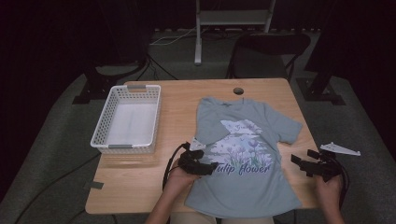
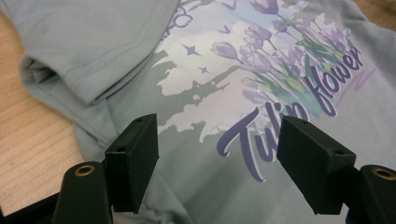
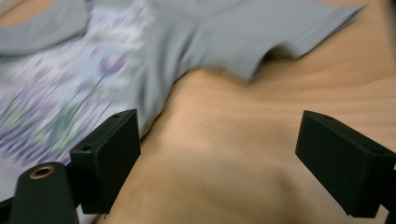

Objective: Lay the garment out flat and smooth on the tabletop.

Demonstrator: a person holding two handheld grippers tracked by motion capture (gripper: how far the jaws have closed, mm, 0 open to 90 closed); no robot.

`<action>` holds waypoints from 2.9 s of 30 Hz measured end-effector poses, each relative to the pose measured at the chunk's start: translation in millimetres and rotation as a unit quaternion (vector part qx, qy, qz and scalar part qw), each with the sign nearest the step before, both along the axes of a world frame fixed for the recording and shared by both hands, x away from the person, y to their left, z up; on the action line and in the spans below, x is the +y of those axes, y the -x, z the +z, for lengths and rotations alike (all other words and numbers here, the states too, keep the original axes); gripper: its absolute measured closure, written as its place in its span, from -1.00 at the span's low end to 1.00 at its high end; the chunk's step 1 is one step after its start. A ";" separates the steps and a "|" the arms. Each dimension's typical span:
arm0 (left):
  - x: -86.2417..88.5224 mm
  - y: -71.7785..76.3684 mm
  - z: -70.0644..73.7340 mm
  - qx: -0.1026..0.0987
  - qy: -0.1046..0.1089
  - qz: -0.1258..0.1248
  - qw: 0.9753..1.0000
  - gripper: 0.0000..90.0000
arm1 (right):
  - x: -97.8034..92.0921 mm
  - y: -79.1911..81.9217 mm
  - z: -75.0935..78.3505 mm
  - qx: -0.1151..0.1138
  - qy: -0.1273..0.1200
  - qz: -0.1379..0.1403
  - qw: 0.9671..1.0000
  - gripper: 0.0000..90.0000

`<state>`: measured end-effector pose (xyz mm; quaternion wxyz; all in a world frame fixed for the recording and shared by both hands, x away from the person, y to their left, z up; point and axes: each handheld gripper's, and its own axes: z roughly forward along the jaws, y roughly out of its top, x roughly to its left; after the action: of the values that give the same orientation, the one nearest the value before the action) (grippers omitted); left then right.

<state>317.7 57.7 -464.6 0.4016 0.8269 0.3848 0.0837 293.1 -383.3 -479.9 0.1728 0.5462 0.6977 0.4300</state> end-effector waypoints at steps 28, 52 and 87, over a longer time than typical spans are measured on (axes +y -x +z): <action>-88.5 -111.6 6.4 -0.029 -0.130 0.049 0.990 -0.31 | 1.4 3.1 -6.8 0.002 0.002 0.014 1.000 -0.71; -65.1 -127.5 6.6 -0.043 -0.085 0.083 0.992 0.96 | 2.4 0.2 -8.6 0.021 0.002 0.018 1.000 -0.68; 69.0 -109.6 40.7 -0.099 -0.128 0.298 0.941 0.20 | 2.3 -3.3 -9.9 0.036 0.002 0.011 0.999 -0.68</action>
<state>427.3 126.7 -423.9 0.2848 0.7065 0.5579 0.3294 296.4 -381.0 -489.8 0.1441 0.5531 0.7105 0.4105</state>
